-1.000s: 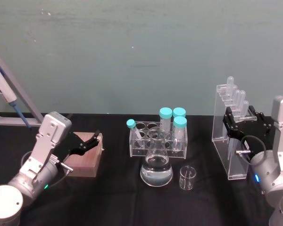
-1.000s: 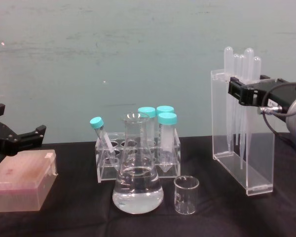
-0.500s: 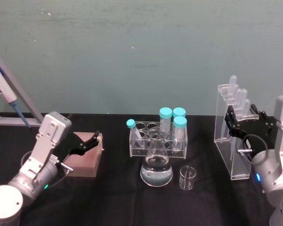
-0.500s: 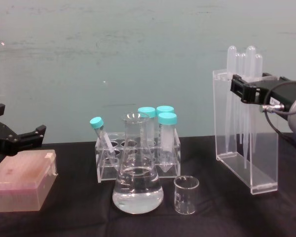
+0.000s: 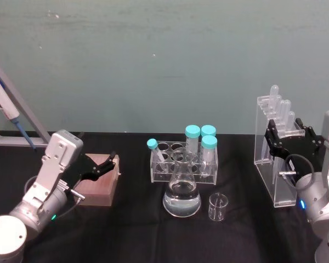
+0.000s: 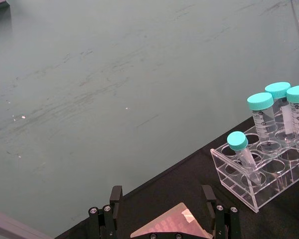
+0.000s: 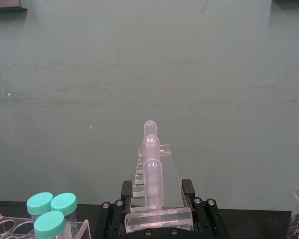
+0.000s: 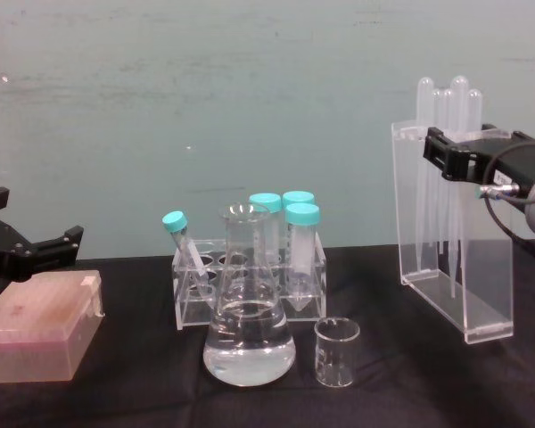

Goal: Place the experimental apparatus aside using one hand.

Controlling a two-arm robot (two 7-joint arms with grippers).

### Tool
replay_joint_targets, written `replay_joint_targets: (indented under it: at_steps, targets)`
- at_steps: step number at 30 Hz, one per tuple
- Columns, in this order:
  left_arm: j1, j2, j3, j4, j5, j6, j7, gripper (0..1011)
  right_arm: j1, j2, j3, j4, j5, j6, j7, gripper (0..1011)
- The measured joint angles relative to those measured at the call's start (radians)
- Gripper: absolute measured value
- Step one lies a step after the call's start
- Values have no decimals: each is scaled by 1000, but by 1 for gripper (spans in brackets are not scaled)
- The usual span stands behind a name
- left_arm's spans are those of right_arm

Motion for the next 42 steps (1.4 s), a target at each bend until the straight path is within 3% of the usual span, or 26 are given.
replay_joint_targets:
  at_steps: [21, 42]
  targets:
    - [0, 0, 0, 0, 0, 0, 0, 1000, 13, 7, 16, 24, -24, -55, -14, 609]
    - [0, 0, 0, 0, 0, 0, 0, 1000, 17, 21, 66, 31, -15, -105, -13, 609]
